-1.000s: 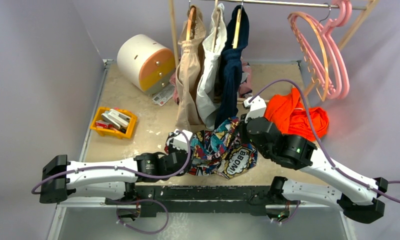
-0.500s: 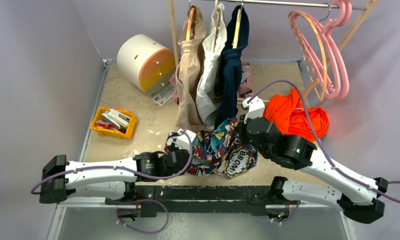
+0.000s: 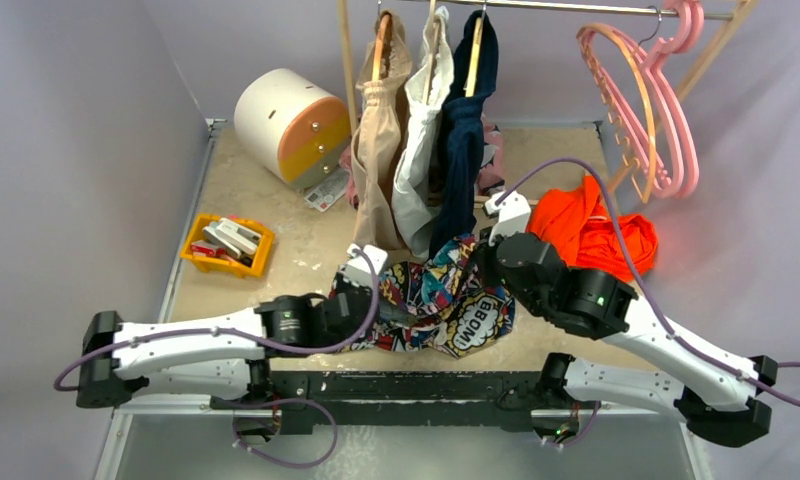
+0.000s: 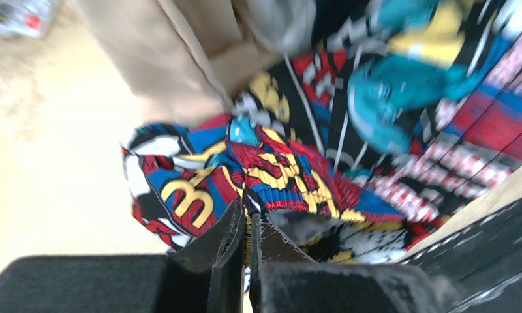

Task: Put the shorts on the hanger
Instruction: Adjust the shorts at the center of the board.

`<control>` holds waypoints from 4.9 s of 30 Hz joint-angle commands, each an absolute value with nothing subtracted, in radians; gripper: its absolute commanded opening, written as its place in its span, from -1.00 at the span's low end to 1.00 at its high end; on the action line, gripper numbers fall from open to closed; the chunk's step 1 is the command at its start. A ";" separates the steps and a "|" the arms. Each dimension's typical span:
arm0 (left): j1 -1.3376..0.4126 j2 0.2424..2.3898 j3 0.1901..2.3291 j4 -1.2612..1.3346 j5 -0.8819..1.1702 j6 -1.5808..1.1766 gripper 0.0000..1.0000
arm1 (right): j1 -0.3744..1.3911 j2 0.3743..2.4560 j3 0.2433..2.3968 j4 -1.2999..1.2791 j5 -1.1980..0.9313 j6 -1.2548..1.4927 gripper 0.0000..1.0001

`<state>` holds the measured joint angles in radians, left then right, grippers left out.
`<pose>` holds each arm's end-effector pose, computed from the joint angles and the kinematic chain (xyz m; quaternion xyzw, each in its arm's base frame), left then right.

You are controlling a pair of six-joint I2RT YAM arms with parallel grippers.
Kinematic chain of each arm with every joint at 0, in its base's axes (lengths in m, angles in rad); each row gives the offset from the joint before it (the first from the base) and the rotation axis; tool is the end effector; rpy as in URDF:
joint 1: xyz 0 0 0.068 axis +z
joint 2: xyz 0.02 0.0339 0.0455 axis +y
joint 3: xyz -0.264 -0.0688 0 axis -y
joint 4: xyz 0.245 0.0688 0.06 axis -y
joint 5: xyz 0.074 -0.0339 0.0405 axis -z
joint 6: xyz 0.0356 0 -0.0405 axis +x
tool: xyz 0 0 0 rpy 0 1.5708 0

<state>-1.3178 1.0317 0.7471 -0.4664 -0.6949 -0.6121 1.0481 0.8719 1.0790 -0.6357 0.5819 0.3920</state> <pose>0.0748 -0.1981 0.2597 0.1707 0.8561 -0.1302 0.4701 0.1028 0.1392 0.3816 -0.1129 0.8129 0.1600 0.5484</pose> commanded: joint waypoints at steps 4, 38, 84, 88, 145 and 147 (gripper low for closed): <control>-1.316 0.760 1.119 -0.683 -0.980 -0.663 -1.00 | 1.047 0.885 1.352 -0.644 0.686 0.326 -1.00; -1.315 0.751 1.647 -0.355 -0.574 -0.281 -1.00 | 1.047 1.059 1.974 -0.440 0.488 0.060 -1.00; -1.316 0.544 0.928 -0.416 -0.881 -0.598 -1.00 | 1.046 0.833 1.072 -0.214 0.460 0.363 -1.00; -1.316 0.537 0.826 -0.468 -0.943 -0.715 -1.00 | 1.046 0.837 0.928 -0.168 0.458 0.468 -1.00; -0.807 1.143 0.529 -0.110 -0.507 -0.936 -1.00 | 0.845 1.112 0.605 -0.059 0.318 0.750 -0.90; -0.807 1.091 0.517 -0.140 -0.520 -0.936 -1.00 | 0.845 1.085 0.600 -0.074 0.309 0.750 -0.78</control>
